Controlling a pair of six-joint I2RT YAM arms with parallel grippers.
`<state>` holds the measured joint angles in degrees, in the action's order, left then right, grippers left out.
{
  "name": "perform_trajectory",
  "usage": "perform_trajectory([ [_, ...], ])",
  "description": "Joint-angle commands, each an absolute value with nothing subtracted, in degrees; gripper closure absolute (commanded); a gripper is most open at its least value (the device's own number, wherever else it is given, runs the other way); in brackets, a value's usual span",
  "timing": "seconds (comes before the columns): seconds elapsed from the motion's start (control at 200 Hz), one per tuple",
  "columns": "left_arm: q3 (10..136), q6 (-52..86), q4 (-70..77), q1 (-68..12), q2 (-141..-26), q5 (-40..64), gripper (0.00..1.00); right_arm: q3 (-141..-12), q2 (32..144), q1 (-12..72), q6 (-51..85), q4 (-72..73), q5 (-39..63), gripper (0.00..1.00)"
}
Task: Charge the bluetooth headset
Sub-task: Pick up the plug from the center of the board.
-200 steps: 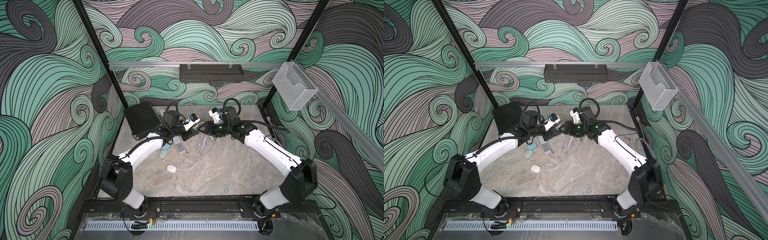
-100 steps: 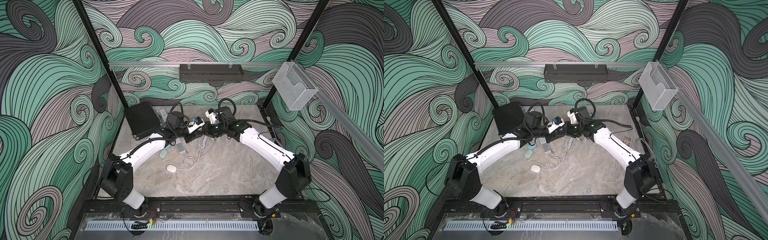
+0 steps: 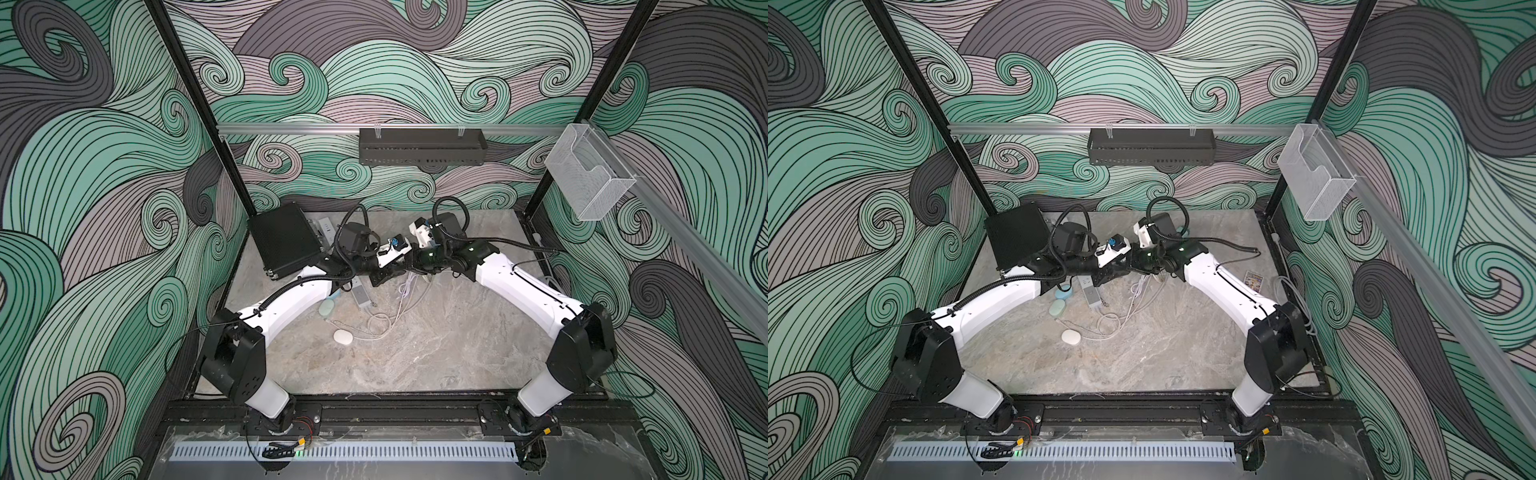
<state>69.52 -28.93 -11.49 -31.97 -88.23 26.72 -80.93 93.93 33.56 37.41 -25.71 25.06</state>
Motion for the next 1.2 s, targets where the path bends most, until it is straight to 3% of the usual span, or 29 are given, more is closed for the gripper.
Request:
perform_trajectory([
  [0.0,71.97,-29.0,-7.53,-32.52,-85.73,26.54,0.75,-81.91,95.69,35.04,36.01,-29.1,26.26,0.65],
  [0.21,72.01,-28.2,-7.49,-32.52,-86.0,25.51,0.72,-81.81,95.54,35.11,33.87,-29.47,26.03,0.83],
  [0.58,69.11,-19.92,-12.75,-30.94,-82.09,14.44,0.43,-81.65,94.4,33.25,30.58,-27.2,25.57,0.87],
  [0.615,68.71,-17.97,-14.13,-30.16,-81.92,13.94,0.36,-81.8,94.21,32.94,30.06,-27.01,25.14,0.87],
  [0.956,63.27,7.32,-29.26,-17.87,-73.17,11.68,0.38,-81.69,95.78,32.08,25.76,-25.09,19.53,0.87],
  [1.196,69.24,21.51,-39.09,-13.54,-81.01,8.04,0.39,-80.74,96.06,31.95,25.98,-25.0,17.73,0.87],
])
